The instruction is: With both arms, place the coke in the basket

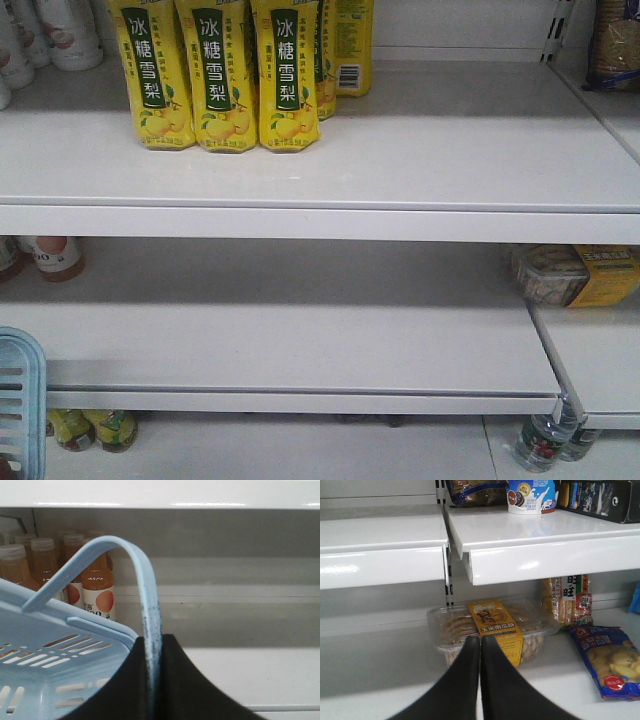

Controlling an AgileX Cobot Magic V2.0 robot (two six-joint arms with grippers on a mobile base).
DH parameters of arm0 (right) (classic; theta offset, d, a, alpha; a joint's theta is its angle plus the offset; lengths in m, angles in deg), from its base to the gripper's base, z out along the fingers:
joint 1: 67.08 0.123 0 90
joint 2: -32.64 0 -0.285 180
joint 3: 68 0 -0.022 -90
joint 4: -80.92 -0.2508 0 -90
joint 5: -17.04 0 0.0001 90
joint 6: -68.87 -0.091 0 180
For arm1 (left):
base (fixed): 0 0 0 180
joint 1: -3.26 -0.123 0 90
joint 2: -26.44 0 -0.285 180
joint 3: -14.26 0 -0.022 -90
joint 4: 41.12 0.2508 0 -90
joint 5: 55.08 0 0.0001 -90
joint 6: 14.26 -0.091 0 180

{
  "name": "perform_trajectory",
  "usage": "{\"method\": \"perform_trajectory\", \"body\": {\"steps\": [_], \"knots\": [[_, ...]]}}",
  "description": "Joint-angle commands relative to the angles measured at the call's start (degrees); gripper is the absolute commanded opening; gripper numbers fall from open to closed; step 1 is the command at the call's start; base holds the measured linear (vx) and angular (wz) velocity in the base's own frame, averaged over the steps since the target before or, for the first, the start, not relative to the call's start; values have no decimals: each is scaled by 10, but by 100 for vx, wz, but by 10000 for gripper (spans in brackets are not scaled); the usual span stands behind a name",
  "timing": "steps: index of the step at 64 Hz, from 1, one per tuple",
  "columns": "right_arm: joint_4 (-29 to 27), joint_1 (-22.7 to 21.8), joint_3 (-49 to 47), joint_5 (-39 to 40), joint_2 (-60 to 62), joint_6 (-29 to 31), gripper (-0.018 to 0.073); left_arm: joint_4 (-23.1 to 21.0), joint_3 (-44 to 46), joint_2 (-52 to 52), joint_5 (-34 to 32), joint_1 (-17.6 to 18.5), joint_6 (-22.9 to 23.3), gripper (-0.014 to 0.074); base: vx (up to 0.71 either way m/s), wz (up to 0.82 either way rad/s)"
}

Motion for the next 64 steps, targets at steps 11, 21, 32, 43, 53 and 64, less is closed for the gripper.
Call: {"method": "perform_trajectory", "body": {"steps": [11,21,32,43,53,64], "knots": [[12,-3,5,38,4,1,-10,17,21,-13,-91,4,-20,-6,0,0],[123,-2,33,1,69,-70,-10,17,21,-13,-91,4,-20,-6,0,0],[227,37,62,-9,105,-191,-10,17,21,-13,-91,4,-20,-6,0,0],[279,112,96,-2,128,-240,-10,17,21,-13,-91,4,-20,-6,0,0],[324,136,125,11,155,-296,-10,17,21,-13,-91,4,-20,-6,0,0],[400,155,125,0,184,-367,-10,17,21,-13,-91,4,-20,-6,0,0]]}}
